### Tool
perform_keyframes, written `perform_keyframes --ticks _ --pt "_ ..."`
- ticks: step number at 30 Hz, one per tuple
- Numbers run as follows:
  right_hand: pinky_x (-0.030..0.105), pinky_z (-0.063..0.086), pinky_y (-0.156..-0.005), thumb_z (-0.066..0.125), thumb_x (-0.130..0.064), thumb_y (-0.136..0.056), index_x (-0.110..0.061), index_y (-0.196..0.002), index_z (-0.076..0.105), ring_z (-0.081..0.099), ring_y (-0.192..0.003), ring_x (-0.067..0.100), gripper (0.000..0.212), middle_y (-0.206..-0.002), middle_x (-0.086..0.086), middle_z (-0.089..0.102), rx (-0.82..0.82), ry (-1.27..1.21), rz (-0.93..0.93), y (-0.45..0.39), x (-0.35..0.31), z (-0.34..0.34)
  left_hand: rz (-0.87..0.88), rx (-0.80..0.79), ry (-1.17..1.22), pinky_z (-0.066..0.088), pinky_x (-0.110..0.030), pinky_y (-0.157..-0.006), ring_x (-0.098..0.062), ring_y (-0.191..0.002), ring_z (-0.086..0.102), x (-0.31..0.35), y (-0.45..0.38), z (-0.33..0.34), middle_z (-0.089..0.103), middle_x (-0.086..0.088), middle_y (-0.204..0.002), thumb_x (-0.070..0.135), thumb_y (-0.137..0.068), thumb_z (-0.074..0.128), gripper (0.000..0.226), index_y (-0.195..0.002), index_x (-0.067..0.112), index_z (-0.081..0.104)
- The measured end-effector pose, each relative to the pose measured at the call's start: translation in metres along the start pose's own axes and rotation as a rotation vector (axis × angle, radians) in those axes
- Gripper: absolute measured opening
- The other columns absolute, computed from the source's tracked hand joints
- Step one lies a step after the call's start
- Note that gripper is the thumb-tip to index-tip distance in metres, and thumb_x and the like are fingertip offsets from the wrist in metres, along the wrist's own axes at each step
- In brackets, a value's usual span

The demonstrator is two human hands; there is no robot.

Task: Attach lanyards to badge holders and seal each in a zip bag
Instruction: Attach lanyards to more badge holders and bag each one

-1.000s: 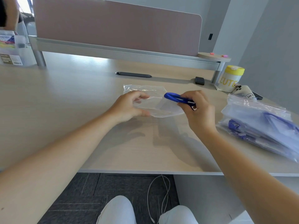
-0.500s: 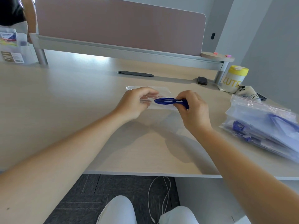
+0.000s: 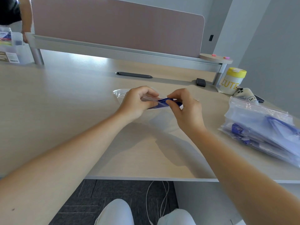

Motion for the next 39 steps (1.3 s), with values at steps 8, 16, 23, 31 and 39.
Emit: perform_keyframes --ticks 8,16,23,31,39 --pt "0.034 0.03 -0.09 0.067 -0.021 -0.075 -0.007 -0.098 0.066 0.052 -0.109 0.036 0.027 -0.116 0.016 0.06 -0.032 0.301 -0.116 -0.008 -0.001 0.0 0.004 0.124 0.132 0.046 -0.01 -0.063 -0.001 -0.066 0.058 0.017 -0.007 -0.003 0.06 0.009 -0.07 -0.002 -0.078 0.063 0.03 -0.064 0.024 0.057" --pt "0.032 0.016 -0.102 0.065 -0.025 -0.081 -0.013 -0.107 0.06 0.031 -0.126 0.024 0.03 -0.13 0.007 0.043 -0.042 0.379 0.026 -0.019 0.002 -0.009 -0.035 0.101 0.303 0.053 -0.011 -0.057 0.0 -0.053 0.064 0.028 -0.006 -0.013 0.059 -0.002 -0.071 -0.011 -0.08 0.056 0.027 -0.067 0.013 0.055" --pt "0.037 0.011 -0.109 0.059 -0.018 -0.084 -0.014 -0.102 0.061 0.044 -0.118 0.021 0.018 -0.109 0.002 0.061 0.001 0.397 0.071 -0.031 0.003 -0.024 -0.07 0.243 0.455 0.055 -0.017 -0.056 -0.005 -0.044 0.06 0.03 -0.013 -0.035 0.064 0.003 -0.057 -0.009 -0.081 0.057 0.023 -0.068 0.011 0.057" --pt "0.041 0.038 -0.099 0.058 -0.015 -0.084 -0.007 -0.101 0.058 0.058 -0.089 0.028 0.018 -0.081 0.0 0.058 0.09 0.245 0.117 -0.046 -0.006 -0.034 -0.186 0.108 0.32 0.046 -0.019 -0.074 -0.011 -0.074 0.061 0.008 -0.007 -0.04 0.063 0.0 -0.083 0.009 -0.08 0.063 0.014 -0.078 0.02 0.056" --pt "0.035 0.025 -0.101 0.063 -0.037 -0.081 -0.016 -0.122 0.044 0.048 -0.115 0.021 0.05 -0.121 0.003 0.055 0.153 0.342 0.26 -0.051 0.003 -0.033 -0.299 0.159 0.336 0.05 -0.029 -0.072 -0.001 -0.044 0.061 -0.004 -0.011 -0.033 0.064 0.009 -0.044 0.0 -0.083 0.059 0.019 -0.069 0.013 0.057"
Point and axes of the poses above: each hand's wrist, its own y-axis away from the middle knuckle, its own z-axis out of the palm, x = y × z, the point moved 3 cm from there along -y, towards the middle knuckle
